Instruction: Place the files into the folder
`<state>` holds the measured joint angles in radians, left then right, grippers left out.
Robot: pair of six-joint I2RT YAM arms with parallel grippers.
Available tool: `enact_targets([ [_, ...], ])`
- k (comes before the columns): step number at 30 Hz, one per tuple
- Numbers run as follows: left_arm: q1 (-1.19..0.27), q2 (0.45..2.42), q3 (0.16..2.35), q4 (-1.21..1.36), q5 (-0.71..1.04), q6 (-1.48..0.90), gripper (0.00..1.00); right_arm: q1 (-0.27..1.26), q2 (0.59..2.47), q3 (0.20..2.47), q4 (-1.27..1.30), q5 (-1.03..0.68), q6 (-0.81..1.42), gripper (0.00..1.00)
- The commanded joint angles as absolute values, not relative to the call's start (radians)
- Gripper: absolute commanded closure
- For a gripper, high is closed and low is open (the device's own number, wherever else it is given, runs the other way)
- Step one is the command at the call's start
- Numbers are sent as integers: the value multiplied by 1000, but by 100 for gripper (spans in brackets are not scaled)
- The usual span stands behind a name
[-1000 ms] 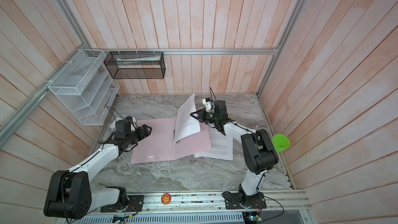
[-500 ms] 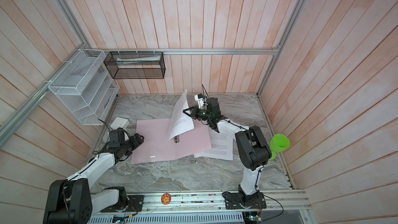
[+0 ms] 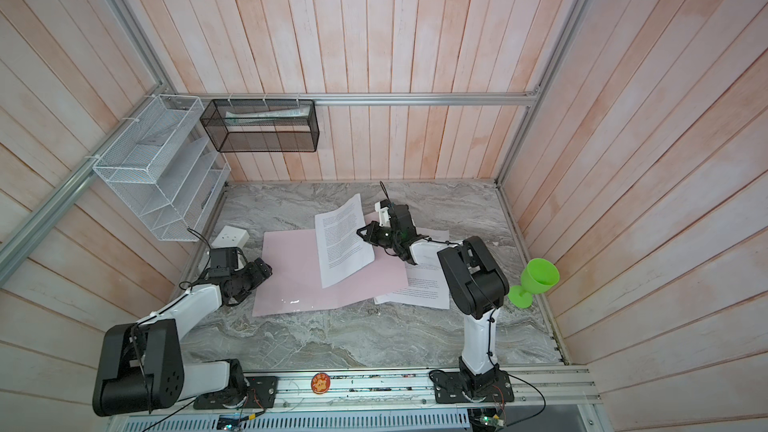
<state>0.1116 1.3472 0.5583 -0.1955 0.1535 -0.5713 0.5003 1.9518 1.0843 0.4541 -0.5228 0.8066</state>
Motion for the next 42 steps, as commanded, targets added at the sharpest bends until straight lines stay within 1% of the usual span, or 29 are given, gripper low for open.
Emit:
enact_targets([
  [1, 125, 1377, 592, -195, 196, -529, 10, 511, 1911, 1072, 481, -466, 787, 100],
  [6, 143, 1418, 593, -130, 292, -530, 12, 513, 1913, 1055, 516, -440, 830, 100],
  [11, 144, 1461, 588, -34, 416, -550, 14, 522, 1903, 1025, 564, -395, 838, 100],
  [14, 143, 1480, 590, -1, 454, -560, 15, 529, 1899, 1015, 579, -359, 825, 100],
  [27, 143, 1495, 568, 71, 500, -563, 16, 578, 1918, 990, 656, -259, 750, 100],
  [34, 144, 1488, 544, 95, 506, -569, 17, 645, 1879, 925, 791, -155, 710, 100],
  [42, 144, 1488, 535, 101, 512, -563, 17, 694, 1851, 853, 936, -86, 698, 100],
])
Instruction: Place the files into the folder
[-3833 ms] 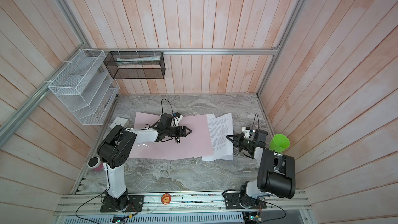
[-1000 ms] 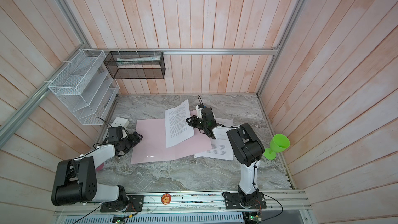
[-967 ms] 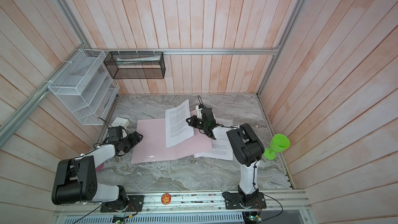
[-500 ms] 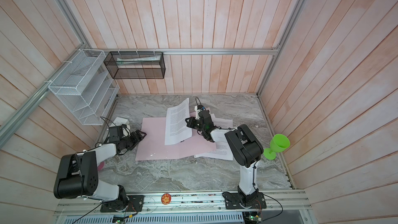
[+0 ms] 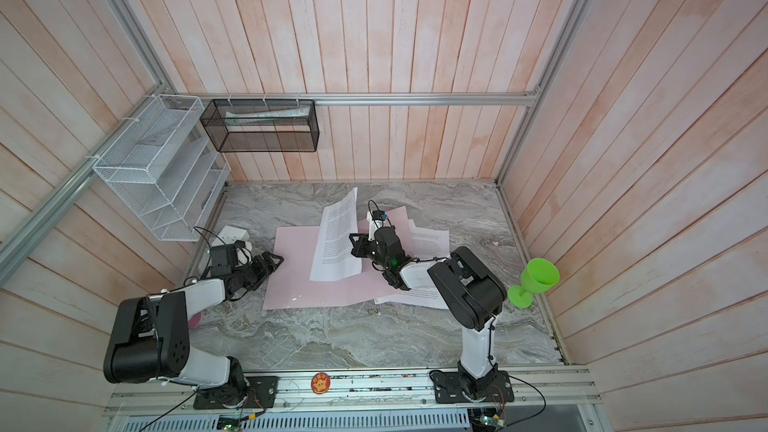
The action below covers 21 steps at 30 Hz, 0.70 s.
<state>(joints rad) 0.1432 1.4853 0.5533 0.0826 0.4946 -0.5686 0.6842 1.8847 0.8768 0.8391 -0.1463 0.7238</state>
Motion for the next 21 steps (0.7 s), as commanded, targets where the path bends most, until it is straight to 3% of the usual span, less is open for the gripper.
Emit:
enact_targets([
  [1, 144, 1485, 535, 101, 512, -563, 17, 698, 1844, 845, 949, -75, 688, 100],
  [21, 137, 1483, 534, 103, 511, -560, 17, 781, 1772, 815, 948, -46, 484, 100],
])
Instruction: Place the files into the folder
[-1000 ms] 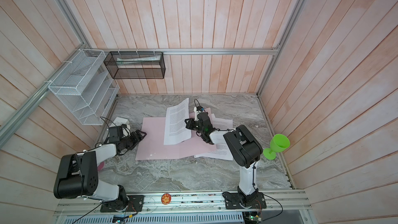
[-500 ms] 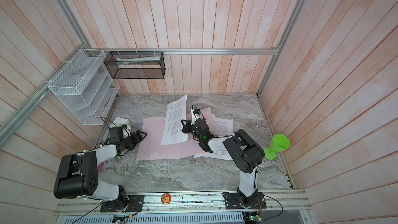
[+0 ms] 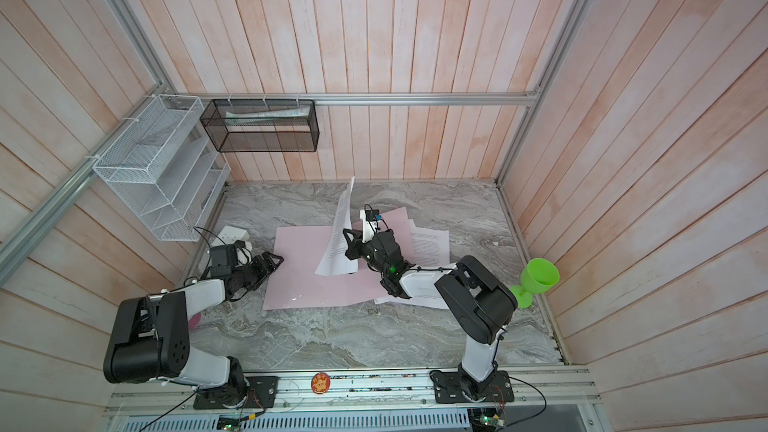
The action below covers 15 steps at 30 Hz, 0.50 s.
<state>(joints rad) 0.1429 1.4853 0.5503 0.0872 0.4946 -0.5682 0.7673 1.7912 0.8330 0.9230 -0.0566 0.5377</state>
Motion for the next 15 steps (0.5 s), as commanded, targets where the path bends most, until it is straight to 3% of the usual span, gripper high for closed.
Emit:
enact_targets([
  [1, 136, 1484, 534, 103, 509, -561, 17, 783, 1770, 810, 952, -46, 478, 100],
  [15, 118, 1466, 518, 107, 494, -574, 17, 792, 1793, 756, 1034, -89, 514, 100],
])
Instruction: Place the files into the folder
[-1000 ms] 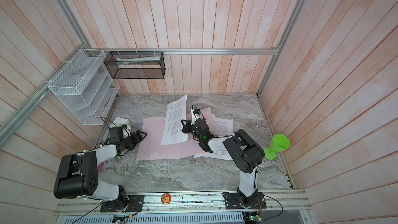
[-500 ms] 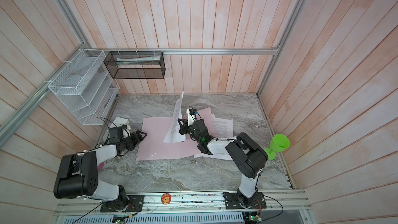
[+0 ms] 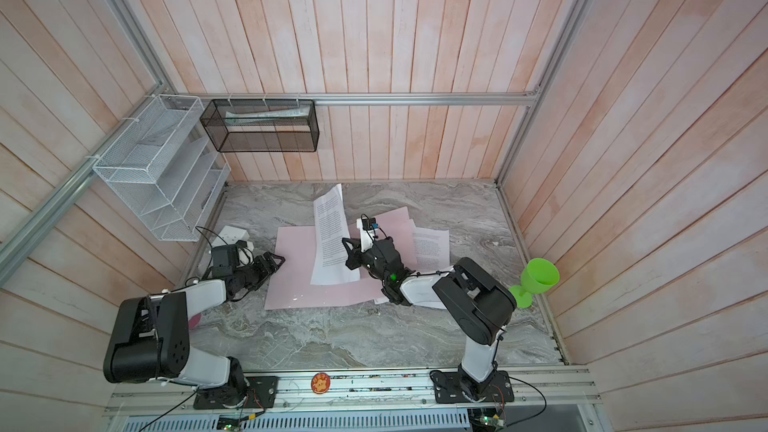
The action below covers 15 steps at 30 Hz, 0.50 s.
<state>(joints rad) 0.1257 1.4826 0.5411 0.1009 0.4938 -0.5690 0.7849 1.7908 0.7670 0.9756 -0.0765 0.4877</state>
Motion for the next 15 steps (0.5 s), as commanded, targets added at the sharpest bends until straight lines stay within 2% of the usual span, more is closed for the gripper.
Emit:
enact_targets([
  [1, 116, 1463, 516, 107, 491, -574, 17, 790, 1798, 758, 1040, -90, 524, 100],
  [15, 113, 1451, 486, 121, 480, -580, 17, 794, 1899, 755, 1154, -140, 636, 100],
])
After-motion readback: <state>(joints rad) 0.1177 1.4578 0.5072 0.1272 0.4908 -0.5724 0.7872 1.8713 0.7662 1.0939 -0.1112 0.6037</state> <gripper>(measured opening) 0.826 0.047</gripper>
